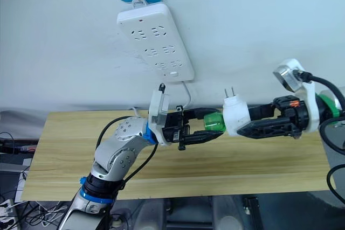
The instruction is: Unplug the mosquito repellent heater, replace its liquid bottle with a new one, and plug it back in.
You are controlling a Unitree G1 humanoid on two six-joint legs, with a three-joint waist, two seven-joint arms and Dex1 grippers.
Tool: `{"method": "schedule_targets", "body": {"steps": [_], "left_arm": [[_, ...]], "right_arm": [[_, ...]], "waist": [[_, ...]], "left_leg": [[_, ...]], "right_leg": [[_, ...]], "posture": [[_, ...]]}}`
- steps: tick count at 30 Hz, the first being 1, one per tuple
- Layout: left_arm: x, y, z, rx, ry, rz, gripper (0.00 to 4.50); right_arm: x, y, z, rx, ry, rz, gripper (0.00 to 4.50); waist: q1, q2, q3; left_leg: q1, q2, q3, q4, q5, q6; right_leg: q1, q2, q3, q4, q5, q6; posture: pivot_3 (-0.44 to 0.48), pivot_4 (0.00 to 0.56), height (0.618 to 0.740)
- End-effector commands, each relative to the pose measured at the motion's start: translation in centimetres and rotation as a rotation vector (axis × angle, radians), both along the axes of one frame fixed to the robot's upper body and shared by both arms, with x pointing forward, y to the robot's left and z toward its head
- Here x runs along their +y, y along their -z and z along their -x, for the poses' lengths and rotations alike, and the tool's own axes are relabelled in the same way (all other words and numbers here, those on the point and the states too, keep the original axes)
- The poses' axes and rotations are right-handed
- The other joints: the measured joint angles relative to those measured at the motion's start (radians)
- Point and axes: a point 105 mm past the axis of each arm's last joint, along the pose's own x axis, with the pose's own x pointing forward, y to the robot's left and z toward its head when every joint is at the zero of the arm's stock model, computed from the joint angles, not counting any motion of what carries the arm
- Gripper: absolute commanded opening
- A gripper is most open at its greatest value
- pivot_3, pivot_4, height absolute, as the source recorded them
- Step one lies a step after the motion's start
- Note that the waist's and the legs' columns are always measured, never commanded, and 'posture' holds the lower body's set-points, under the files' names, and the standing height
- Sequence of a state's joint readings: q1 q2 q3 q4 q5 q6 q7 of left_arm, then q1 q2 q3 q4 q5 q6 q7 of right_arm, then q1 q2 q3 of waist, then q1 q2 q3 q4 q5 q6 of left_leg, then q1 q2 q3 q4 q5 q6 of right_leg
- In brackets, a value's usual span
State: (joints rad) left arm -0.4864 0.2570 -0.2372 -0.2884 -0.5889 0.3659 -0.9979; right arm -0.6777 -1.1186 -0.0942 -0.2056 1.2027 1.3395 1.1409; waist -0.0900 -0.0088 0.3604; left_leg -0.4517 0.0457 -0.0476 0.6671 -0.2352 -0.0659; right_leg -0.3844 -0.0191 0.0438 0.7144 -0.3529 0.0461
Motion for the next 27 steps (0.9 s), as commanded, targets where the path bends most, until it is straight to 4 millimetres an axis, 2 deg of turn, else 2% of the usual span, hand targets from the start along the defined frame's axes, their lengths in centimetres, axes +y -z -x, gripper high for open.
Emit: {"method": "schedule_targets", "body": {"steps": [1,6,9,11,12,17,20,24,27], "left_arm": [[-0.4,-0.9,1.0,-0.045,0.041,0.028,2.21],[-0.2,-0.8,1.1,-0.041,0.037,0.026,2.21],[-0.2,-0.8,1.1,-0.036,0.034,0.027,2.21],[-0.2,-0.7,1.2,-0.035,0.035,0.028,2.21],[-0.2,-0.8,1.2,-0.034,0.035,0.028,2.21],[-0.2,-0.6,1.2,-0.047,0.027,0.021,2.21],[0.0,-0.3,0.9,-0.067,0.010,-0.006,3.22],[0.8,0.4,-0.4,-0.181,-0.071,-0.139,4.44],[1.4,0.6,-1.2,-0.278,-0.146,-0.228,4.50]], "right_arm": [[0.5,-0.3,0.2,-0.053,-0.009,0.015,4.46],[0.4,-0.4,0.0,-0.040,0.002,0.002,4.46],[0.4,-0.7,0.0,-0.024,0.002,-0.014,3.88],[0.5,-0.9,0.0,-0.011,0.002,-0.022,3.18],[0.5,-0.9,0.0,-0.010,0.004,-0.022,2.98],[0.4,-1.2,-0.2,0.019,0.018,-0.045,2.99],[0.2,-1.1,-0.5,0.044,0.047,-0.051,2.99],[-1.1,0.1,-1.1,0.082,0.156,-0.012,2.99],[-2.4,1.8,-2.0,0.062,0.275,0.077,2.99]], "waist": [[0.000,0.000,0.000],[0.000,0.000,0.000],[0.000,0.000,0.000],[0.000,0.000,0.000],[0.000,0.000,0.000],[0.000,0.000,0.000],[0.000,0.000,0.000],[0.001,0.000,0.000],[0.002,0.000,0.000]], "left_leg": [[0.000,0.000,0.000,0.000,0.000,0.000],[0.000,0.000,0.000,0.000,0.000,0.000],[0.000,0.000,0.000,0.000,0.000,0.000],[0.000,0.000,0.000,0.000,0.000,0.000],[0.000,0.000,0.000,0.000,0.000,0.000],[0.000,0.000,0.000,0.000,0.000,0.000],[0.000,0.000,0.000,0.000,0.000,0.000],[0.000,0.000,0.000,0.000,0.000,0.000],[0.000,0.000,0.000,0.000,0.000,0.000]], "right_leg": [[0.000,0.000,0.000,0.000,0.000,0.000],[0.000,0.000,0.000,0.000,0.000,0.000],[0.000,0.000,0.000,0.000,0.000,0.000],[0.000,0.000,0.000,0.000,0.000,0.000],[0.000,0.000,0.000,0.000,0.000,0.000],[0.000,0.000,0.000,0.000,0.000,0.000],[0.000,0.000,0.000,0.000,0.000,0.000],[0.000,0.000,0.000,0.000,0.000,0.000],[0.000,0.000,0.000,0.000,0.000,0.000]], "posture": [[-0.194,0.333,0.740],[-0.191,0.332,0.740],[-0.191,0.332,0.740],[-0.191,0.332,0.740],[-0.191,0.332,0.740],[-0.188,0.332,0.740],[-0.188,0.332,0.740],[-0.183,0.328,0.740],[-0.180,0.327,0.740]]}}
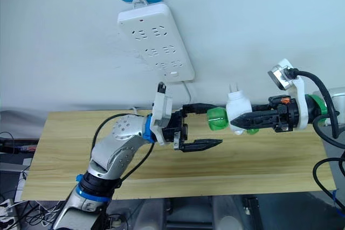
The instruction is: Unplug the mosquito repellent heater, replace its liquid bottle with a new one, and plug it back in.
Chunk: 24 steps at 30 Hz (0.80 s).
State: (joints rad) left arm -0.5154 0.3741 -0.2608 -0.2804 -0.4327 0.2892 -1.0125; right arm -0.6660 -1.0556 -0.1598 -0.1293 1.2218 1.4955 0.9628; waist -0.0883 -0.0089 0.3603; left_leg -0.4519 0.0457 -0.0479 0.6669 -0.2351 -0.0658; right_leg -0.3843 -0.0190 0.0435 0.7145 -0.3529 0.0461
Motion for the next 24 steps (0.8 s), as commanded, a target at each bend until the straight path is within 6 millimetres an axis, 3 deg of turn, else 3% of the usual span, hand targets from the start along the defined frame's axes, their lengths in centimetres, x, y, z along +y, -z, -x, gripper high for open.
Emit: {"method": "schedule_targets", "body": {"steps": [1,6,17,24], "left_arm": [[0.2,-0.3,-0.2,-0.152,-0.068,-0.078,4.50],[-0.9,1.5,-1.0,-0.370,-0.155,-0.221,4.50],[-3.8,3.6,-2.9,-0.365,-0.284,-0.342,4.50],[-4.9,3.1,-3.9,-0.463,-0.367,-0.341,4.50]], "right_arm": [[-1.6,1.0,-1.0,-0.061,0.145,0.110,2.99],[-2.1,3.7,-2.4,-0.062,0.311,0.252,2.99],[-0.1,2.5,-3.4,-0.124,0.377,0.221,2.99],[0.8,2.0,-3.1,-0.122,0.363,0.202,2.99]], "waist": [[0.000,0.000,0.000],[0.000,0.000,0.000],[-0.001,0.000,0.000],[-0.001,0.000,0.000]], "left_leg": [[0.000,0.000,0.000,0.000,0.000,0.000],[0.000,0.000,0.000,0.000,0.000,0.000],[0.000,0.000,0.000,-0.001,0.000,0.000],[-0.001,0.000,0.000,0.000,0.000,0.000]], "right_leg": [[0.000,0.000,0.000,0.000,0.000,0.000],[0.000,0.000,0.000,0.000,0.000,0.000],[0.000,0.000,0.000,0.001,0.000,0.000],[0.000,0.000,0.000,0.001,0.000,0.000]], "posture": [[-0.180,0.327,0.740],[-0.173,0.326,0.740],[-0.189,0.313,0.740],[-0.192,0.314,0.740]]}}
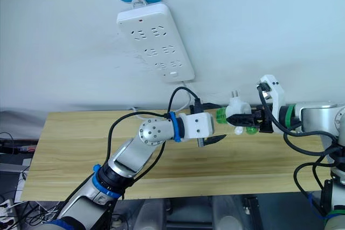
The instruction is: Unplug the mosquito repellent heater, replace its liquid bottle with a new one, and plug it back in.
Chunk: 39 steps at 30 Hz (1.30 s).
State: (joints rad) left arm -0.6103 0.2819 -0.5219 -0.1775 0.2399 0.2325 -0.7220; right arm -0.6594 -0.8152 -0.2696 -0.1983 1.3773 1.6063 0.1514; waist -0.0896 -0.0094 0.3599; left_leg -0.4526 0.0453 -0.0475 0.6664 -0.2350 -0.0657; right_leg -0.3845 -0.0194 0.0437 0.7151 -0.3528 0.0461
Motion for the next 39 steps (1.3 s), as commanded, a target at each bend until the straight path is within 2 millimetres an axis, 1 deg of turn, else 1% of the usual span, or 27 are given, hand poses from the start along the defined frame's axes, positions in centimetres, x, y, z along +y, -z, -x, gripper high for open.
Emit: {"method": "schedule_targets", "body": {"steps": [1,8,10,11,12,15,16,17,18,22,24,25,26,27,29,31,32,33,35,37,39], "left_arm": [[-0.6,-0.7,0.0,-0.070,-0.007,0.003,4.50],[-1.1,-0.9,-0.1,-0.079,-0.005,0.015,4.50],[-1.4,-1.2,-0.1,-0.089,0.001,0.025,4.11],[-1.5,-1.3,-0.1,-0.090,0.004,0.025,4.02],[-1.6,-1.2,0.0,-0.089,0.006,0.024,3.83],[-1.8,-1.2,0.1,-0.082,0.009,0.025,2.88],[-1.8,-1.2,0.1,-0.082,0.009,0.025,2.72],[-1.8,-1.2,0.2,-0.082,0.009,0.025,2.37],[-1.7,-1.1,0.2,-0.080,0.009,0.024,2.27],[-1.5,-0.9,0.1,-0.071,0.006,0.018,2.27],[-1.5,-0.8,0.1,-0.068,0.006,0.021,2.27],[-1.4,-0.8,0.1,-0.070,0.006,0.022,2.27],[-1.4,-0.8,0.1,-0.073,0.009,0.026,2.27],[-1.3,-0.7,0.0,-0.078,0.010,0.026,2.27],[-1.1,-0.7,-0.2,-0.086,0.010,0.037,2.27],[-0.9,-0.8,-0.4,-0.051,-0.004,0.091,2.27],[-1.0,-1.1,-0.4,-0.019,-0.005,0.148,2.27],[-1.0,-1.3,-0.5,0.052,-0.025,0.239,2.27],[-1.3,-2.3,-0.4,0.228,-0.023,0.496,2.27],[-1.4,-2.2,0.0,0.306,0.005,0.605,2.27],[-1.3,-2.4,0.4,0.355,0.026,0.688,2.27]], "right_arm": [[0.2,-1.4,0.4,-0.043,-0.019,-0.014,2.99],[0.9,-1.9,0.4,-0.040,-0.024,-0.040,2.99],[1.1,-1.9,0.5,-0.037,-0.023,-0.046,2.99],[1.1,-2.0,0.6,-0.035,-0.022,-0.047,2.99],[1.1,-2.0,0.6,-0.033,-0.018,-0.049,2.99],[1.2,-2.0,0.7,-0.027,-0.009,-0.054,2.99],[1.3,-2.0,0.7,-0.025,-0.007,-0.055,2.99],[1.3,-2.0,0.8,-0.022,-0.004,-0.056,2.99],[1.4,-2.0,0.9,-0.019,-0.005,-0.061,2.99],[1.8,-2.4,1.2,-0.024,-0.021,-0.075,2.99],[2.1,-2.6,1.4,-0.024,-0.033,-0.098,3.72],[2.1,-2.8,1.5,-0.027,-0.035,-0.107,3.95],[2.1,-3.1,1.6,-0.038,-0.038,-0.114,4.32],[2.1,-3.3,1.8,-0.056,-0.048,-0.108,4.47],[1.7,-3.4,2.6,-0.122,-0.079,-0.049,4.47],[1.0,-3.3,3.0,-0.189,-0.062,-0.014,4.47],[0.9,-3.6,3.1,-0.233,-0.043,-0.037,4.47],[0.9,-3.8,3.3,-0.265,-0.025,-0.071,4.47],[1.2,-4.0,3.7,-0.389,0.020,-0.095,4.47],[1.0,-4.1,3.6,-0.492,0.114,-0.131,4.47],[1.2,-4.0,3.8,-0.589,0.166,-0.119,4.47]], "waist": [[0.000,0.000,0.000],[0.000,0.000,0.000],[0.000,0.000,0.000],[0.000,0.000,0.000],[0.000,0.000,0.000],[-0.001,0.000,0.000],[-0.001,0.000,0.000],[-0.001,0.000,0.000],[-0.001,0.000,0.000],[-0.001,0.000,0.000],[-0.001,0.000,0.000],[-0.001,0.000,0.000],[-0.001,0.000,0.000],[-0.001,0.000,0.000],[0.002,0.000,0.000],[0.005,0.000,0.000],[0.005,-0.001,-0.001],[0.004,-0.001,-0.001],[0.003,-0.002,-0.002],[0.003,-0.002,-0.002],[0.000,-0.001,-0.002]], "left_leg": [[0.000,0.000,0.000,0.000,0.000,0.000],[0.000,0.000,0.000,0.000,0.000,0.000],[0.000,0.000,0.000,0.000,0.000,0.000],[0.000,0.000,0.000,0.000,0.000,0.000],[0.000,0.000,0.000,0.000,0.000,0.000],[-0.001,0.000,0.000,0.000,0.000,0.000],[0.000,0.000,0.000,0.000,0.000,0.000],[-0.001,0.000,0.000,0.000,0.000,0.000],[-0.001,0.000,0.000,0.000,0.000,0.000],[-0.001,0.000,0.000,0.000,0.000,0.000],[-0.001,0.000,0.000,0.000,0.000,0.000],[-0.001,0.000,0.000,0.000,0.000,0.000],[-0.001,0.000,0.000,0.000,0.000,0.000],[-0.001,0.000,0.000,0.000,0.000,0.000],[-0.001,0.000,0.000,0.000,0.000,0.000],[-0.001,0.001,-0.001,-0.001,0.000,0.000],[-0.001,0.000,-0.001,-0.001,0.000,0.000],[-0.001,0.001,-0.001,-0.001,0.000,0.000],[-0.002,0.001,-0.001,-0.001,0.000,0.000],[-0.003,0.000,-0.002,-0.001,0.000,0.000],[-0.003,0.000,-0.002,-0.001,0.000,0.000]], "right_leg": [[0.000,0.000,0.000,0.000,0.000,0.000],[0.000,0.000,0.000,0.000,0.000,0.000],[0.000,0.000,0.000,0.000,0.000,0.000],[0.000,0.000,0.000,0.000,0.000,0.000],[0.000,0.000,0.000,0.000,0.000,0.000],[0.000,0.000,0.000,0.000,0.000,0.000],[0.000,0.000,0.000,0.000,0.000,0.000],[0.000,0.000,0.000,0.000,0.000,0.000],[0.000,0.000,0.000,0.000,0.000,0.000],[0.000,0.000,0.000,0.000,0.000,0.000],[0.000,0.000,0.000,0.000,0.000,0.000],[0.000,0.000,0.000,0.000,0.000,0.000],[0.000,0.000,-0.001,0.000,0.000,0.000],[0.000,0.000,-0.001,0.000,0.000,0.000],[0.000,0.000,-0.001,0.000,0.000,0.000],[0.000,0.000,-0.001,-0.001,0.000,0.000],[0.000,0.000,-0.001,-0.001,0.000,0.000],[0.000,0.000,-0.002,-0.001,0.000,0.000],[0.000,-0.001,-0.002,-0.001,0.000,0.000],[-0.001,-0.001,-0.003,-0.001,0.000,0.000],[-0.001,0.000,-0.003,-0.001,0.000,0.000]], "posture": [[-0.192,0.316,0.740],[-0.191,0.318,0.740],[-0.191,0.317,0.740],[-0.193,0.317,0.740],[-0.193,0.317,0.740],[-0.195,0.317,0.740],[-0.195,0.317,0.740],[-0.195,0.317,0.740],[-0.195,0.317,0.740],[-0.196,0.317,0.740],[-0.197,0.316,0.740],[-0.197,0.316,0.740],[-0.198,0.318,0.740],[-0.198,0.319,0.740],[-0.199,0.321,0.740],[-0.201,0.319,0.740],[-0.204,0.318,0.740],[-0.208,0.318,0.740],[-0.217,0.317,0.740],[-0.228,0.316,0.740],[-0.240,0.312,0.740]]}}
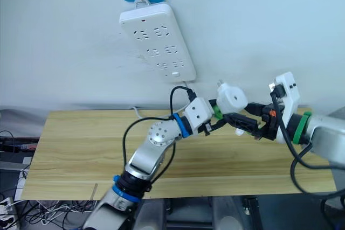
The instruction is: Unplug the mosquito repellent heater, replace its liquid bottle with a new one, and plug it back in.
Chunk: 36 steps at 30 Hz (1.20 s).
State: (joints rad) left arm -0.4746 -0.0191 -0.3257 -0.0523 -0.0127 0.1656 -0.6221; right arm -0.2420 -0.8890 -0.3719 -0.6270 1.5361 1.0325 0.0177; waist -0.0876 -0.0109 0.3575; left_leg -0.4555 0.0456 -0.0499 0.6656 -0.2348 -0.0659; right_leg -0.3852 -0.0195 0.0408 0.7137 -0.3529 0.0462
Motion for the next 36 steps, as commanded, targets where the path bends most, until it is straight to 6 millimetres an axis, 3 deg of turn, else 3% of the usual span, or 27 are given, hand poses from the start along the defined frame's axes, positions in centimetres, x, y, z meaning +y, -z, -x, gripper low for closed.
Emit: {"method": "schedule_targets", "body": {"steps": [1,8,16,23,29,33,36], "left_arm": [[0.1,-1.5,0.9,0.033,0.051,0.176,2.27],[-0.4,-2.6,1.2,0.093,0.094,0.265,2.27],[-0.6,-2.6,2.1,0.110,0.129,0.270,2.27],[-0.5,-2.5,2.3,0.125,0.127,0.273,2.27],[-0.5,-2.0,2.6,0.136,0.134,0.262,2.27],[-0.3,-1.8,2.7,0.136,0.132,0.254,2.27],[0.4,-1.6,3.0,0.161,0.149,0.251,3.27]], "right_arm": [[0.2,-1.7,0.5,-0.223,0.099,0.010,4.47],[1.8,-2.0,-0.2,-0.321,0.139,-0.023,4.47],[3.1,-1.5,-1.1,-0.300,0.129,-0.069,4.47],[3.2,-1.6,-1.7,-0.309,0.159,-0.082,4.47],[3.3,-2.1,-1.7,-0.321,0.157,-0.107,3.23],[3.4,-2.1,-1.6,-0.317,0.154,-0.119,3.07],[3.4,-2.0,-1.7,-0.317,0.163,-0.123,3.06]], "waist": [[-0.003,0.000,0.000],[-0.028,0.001,-0.005],[-0.030,0.000,-0.006],[-0.029,0.001,-0.007],[-0.030,0.001,-0.007],[-0.030,0.001,-0.008],[-0.030,0.001,-0.008]], "left_leg": [[0.001,0.000,0.000,0.000,0.000,0.000],[0.005,-0.001,0.000,0.001,0.004,-0.001],[0.004,-0.001,0.001,-0.001,0.005,-0.003],[0.004,-0.001,0.000,-0.001,0.005,-0.003],[0.004,-0.001,0.000,-0.001,0.005,-0.003],[0.004,-0.001,0.000,-0.001,0.005,-0.003],[0.004,-0.001,0.000,-0.001,0.005,-0.003]], "right_leg": [[0.000,0.000,0.001,0.001,0.000,0.000],[0.001,0.000,0.002,0.007,0.000,0.000],[0.001,0.001,0.002,0.005,0.000,0.000],[0.001,0.000,0.002,0.005,0.000,0.000],[0.001,0.000,0.002,0.005,0.000,0.000],[0.001,0.000,0.002,0.005,0.000,0.000],[0.001,0.000,0.002,0.005,0.000,0.000]], "posture": [[-0.243,0.311,0.740],[-0.257,0.305,0.740],[-0.248,0.303,0.740],[-0.241,0.300,0.740],[-0.241,0.296,0.740],[-0.239,0.293,0.740],[-0.230,0.294,0.740]]}}
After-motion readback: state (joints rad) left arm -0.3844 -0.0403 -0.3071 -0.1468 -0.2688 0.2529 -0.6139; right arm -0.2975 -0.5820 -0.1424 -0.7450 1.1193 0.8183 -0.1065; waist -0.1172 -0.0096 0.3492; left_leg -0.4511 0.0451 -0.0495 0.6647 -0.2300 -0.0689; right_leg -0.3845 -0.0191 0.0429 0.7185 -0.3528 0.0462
